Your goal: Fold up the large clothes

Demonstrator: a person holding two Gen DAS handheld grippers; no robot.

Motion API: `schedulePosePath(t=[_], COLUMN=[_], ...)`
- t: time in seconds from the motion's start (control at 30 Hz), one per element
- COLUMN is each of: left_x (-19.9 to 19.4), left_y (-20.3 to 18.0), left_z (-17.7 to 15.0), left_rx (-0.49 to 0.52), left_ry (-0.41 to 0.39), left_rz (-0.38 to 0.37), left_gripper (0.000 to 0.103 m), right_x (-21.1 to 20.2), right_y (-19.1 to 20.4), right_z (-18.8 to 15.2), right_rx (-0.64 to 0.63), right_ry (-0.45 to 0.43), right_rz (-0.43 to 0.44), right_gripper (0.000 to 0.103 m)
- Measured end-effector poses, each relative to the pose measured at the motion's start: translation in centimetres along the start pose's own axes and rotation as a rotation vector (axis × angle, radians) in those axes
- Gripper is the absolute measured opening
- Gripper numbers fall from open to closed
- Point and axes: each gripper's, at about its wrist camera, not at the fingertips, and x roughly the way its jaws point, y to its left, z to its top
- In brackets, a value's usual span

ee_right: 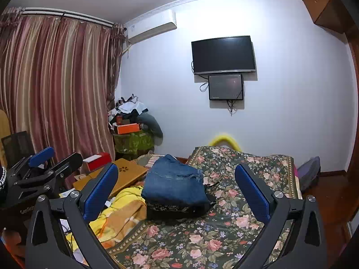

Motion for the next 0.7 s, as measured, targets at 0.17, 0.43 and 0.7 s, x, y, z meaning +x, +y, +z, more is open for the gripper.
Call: schedulePosePath(t=[0.17,0.43,0.7], left_x=[0.4,1.0,1.4], left_y=[0.2,-0.4,-0.9], left_z=[-0.2,-0.5,-0.8], left_rx=[-0.008,0.011,0.019], left_ry=[0.01,0.027,0.035], left_rz=[-0.004,0.0,-0.005], left_gripper=[0.098,0.098,0.099], right_x=[-0.3,-0.5,-0.7], right_y=[-0.2,-0.6,-0.6], right_z=[-0.8,-1.3,-1.1], right_rx=[0.009,0.017,0.02], right_ry=[0.01,0.035,0.045], right_rz=[-0.005,-0.005,-0.004], right_gripper=[0.103,0.103,0.103])
